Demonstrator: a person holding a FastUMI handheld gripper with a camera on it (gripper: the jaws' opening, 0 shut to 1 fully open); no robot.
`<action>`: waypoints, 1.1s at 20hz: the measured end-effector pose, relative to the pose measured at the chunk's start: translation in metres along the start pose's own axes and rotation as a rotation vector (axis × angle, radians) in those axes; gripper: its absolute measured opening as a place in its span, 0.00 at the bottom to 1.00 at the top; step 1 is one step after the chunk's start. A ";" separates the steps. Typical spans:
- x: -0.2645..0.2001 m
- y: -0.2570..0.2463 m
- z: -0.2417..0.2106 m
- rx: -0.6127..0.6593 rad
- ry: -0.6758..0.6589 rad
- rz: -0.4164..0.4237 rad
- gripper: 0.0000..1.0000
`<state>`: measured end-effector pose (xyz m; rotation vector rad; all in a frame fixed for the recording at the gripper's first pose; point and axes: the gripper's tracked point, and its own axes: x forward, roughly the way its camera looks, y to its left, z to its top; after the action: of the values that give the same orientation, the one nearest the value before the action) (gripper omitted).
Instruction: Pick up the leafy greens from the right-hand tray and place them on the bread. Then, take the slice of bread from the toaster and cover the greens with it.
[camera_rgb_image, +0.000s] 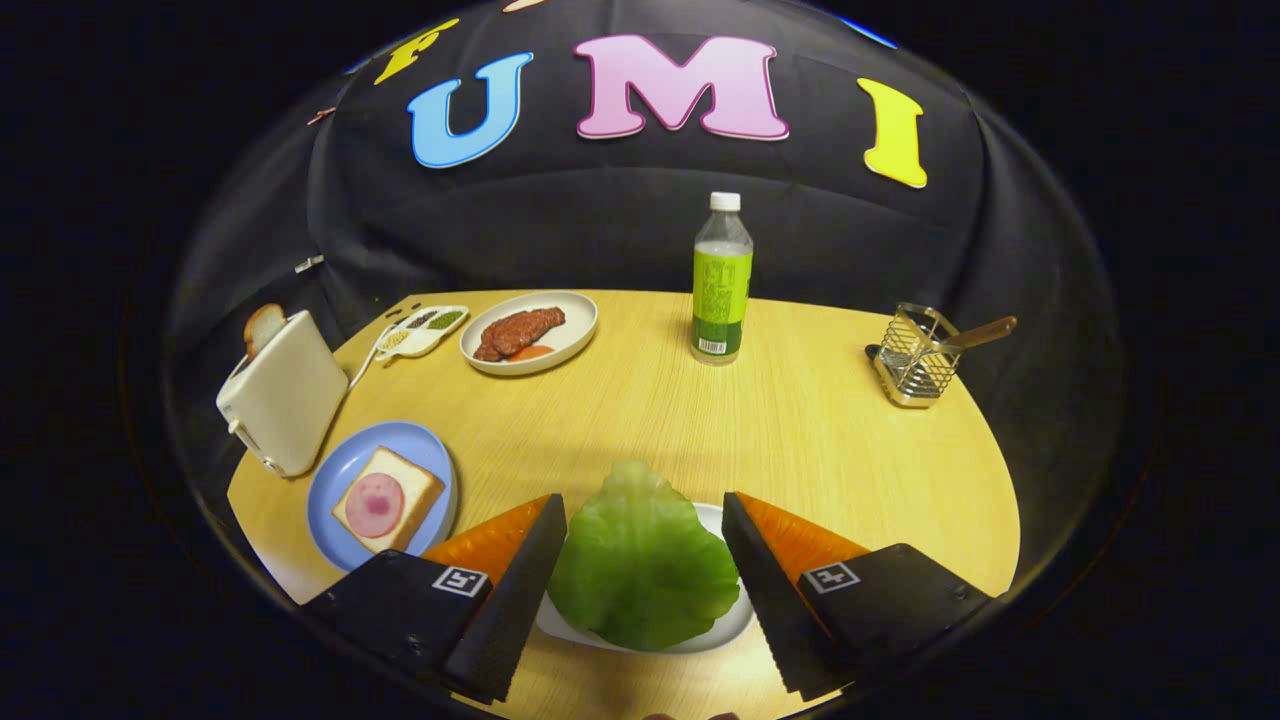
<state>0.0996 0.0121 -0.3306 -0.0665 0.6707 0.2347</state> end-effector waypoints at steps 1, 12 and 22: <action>0.010 -0.001 -0.009 0.000 0.022 -0.002 0.98; 0.043 -0.011 -0.051 -0.042 0.140 0.002 0.88; 0.044 0.003 -0.051 -0.099 0.167 0.079 0.09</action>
<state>0.1011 0.0166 -0.3981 -0.1558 0.8289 0.3409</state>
